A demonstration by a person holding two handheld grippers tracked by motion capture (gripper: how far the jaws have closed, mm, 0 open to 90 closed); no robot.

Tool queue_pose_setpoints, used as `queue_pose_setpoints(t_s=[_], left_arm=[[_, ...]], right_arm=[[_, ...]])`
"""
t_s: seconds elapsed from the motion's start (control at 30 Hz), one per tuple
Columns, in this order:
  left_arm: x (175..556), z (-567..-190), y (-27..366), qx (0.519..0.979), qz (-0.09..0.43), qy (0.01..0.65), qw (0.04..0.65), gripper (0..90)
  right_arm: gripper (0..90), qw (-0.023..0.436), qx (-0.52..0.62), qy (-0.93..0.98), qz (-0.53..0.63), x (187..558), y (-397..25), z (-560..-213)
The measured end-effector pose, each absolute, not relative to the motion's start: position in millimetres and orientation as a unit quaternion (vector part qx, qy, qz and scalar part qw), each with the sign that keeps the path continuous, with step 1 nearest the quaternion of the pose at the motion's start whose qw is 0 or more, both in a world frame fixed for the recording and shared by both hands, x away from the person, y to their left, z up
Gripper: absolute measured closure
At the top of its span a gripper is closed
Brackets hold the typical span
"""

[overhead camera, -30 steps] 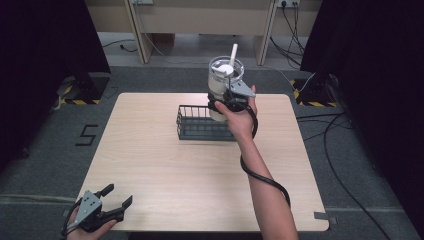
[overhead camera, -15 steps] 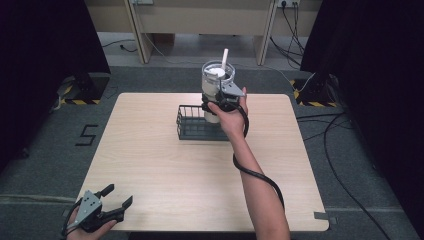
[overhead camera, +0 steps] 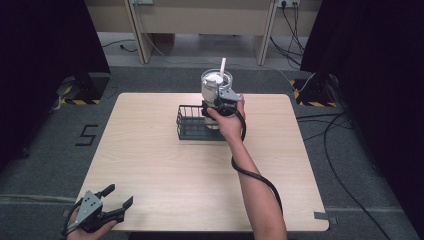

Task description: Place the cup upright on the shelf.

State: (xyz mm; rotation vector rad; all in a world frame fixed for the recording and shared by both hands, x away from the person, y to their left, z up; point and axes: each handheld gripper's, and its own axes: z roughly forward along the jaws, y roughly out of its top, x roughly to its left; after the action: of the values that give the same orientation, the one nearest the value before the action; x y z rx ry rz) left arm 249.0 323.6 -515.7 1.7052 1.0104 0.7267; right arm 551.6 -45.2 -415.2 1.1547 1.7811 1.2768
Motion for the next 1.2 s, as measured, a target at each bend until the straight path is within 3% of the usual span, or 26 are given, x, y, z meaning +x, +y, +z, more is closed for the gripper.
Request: queue_pose_setpoints(t_s=[1.2], left_arm=[[248.2, -515.3, 321.8, 0.705, 0.300, 0.411, 0.494, 19.7]], right_arm=[[3.8, 0.323, 0.436, 0.676, 0.499, 539.9, -47.8, -435.2]])
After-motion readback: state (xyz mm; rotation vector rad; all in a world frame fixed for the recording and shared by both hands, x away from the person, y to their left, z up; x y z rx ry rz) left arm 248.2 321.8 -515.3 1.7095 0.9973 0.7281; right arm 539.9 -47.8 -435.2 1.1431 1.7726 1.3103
